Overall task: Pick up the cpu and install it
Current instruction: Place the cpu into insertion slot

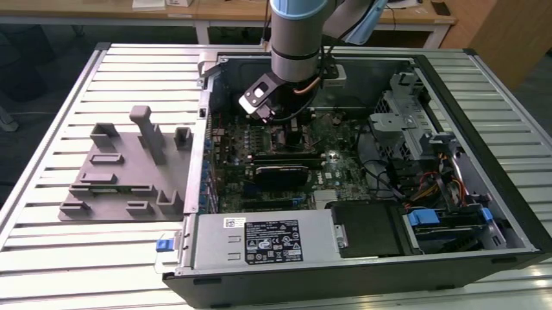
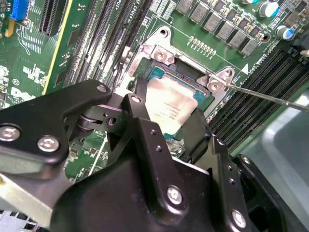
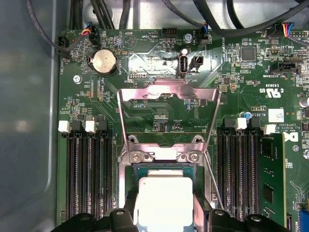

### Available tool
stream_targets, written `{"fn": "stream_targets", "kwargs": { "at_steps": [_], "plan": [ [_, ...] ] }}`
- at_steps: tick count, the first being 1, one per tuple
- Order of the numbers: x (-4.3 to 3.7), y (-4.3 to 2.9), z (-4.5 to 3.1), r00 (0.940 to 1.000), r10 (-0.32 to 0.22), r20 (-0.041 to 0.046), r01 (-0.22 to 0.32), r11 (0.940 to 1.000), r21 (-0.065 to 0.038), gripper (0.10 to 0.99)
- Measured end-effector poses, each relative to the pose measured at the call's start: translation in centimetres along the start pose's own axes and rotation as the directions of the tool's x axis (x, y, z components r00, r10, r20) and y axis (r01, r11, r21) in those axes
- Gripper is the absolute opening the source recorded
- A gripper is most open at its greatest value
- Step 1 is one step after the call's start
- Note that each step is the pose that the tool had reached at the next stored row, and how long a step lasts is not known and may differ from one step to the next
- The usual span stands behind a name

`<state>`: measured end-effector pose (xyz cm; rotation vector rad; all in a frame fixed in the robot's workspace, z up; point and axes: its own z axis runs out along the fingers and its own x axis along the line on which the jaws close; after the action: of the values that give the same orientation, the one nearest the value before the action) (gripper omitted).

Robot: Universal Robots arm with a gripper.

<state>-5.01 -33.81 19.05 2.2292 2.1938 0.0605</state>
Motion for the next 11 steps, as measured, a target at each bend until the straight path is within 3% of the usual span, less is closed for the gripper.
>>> {"fn": "stream_targets", "kwargs": {
  "at_steps": [4,5,11],
  "plan": [
    [0.04,0.03,0.08,1.0,0.0,-0.0025,0.0,1.0,-0.001,0.545],
    [0.02,0.02,0.05,1.0,0.0,-0.0015,0.0,1.0,-0.001,0.6],
    [0.0,0.0,-0.13,1.0,0.0,-0.0004,0.0,1.0,0.0,0.6]
  ]
}}
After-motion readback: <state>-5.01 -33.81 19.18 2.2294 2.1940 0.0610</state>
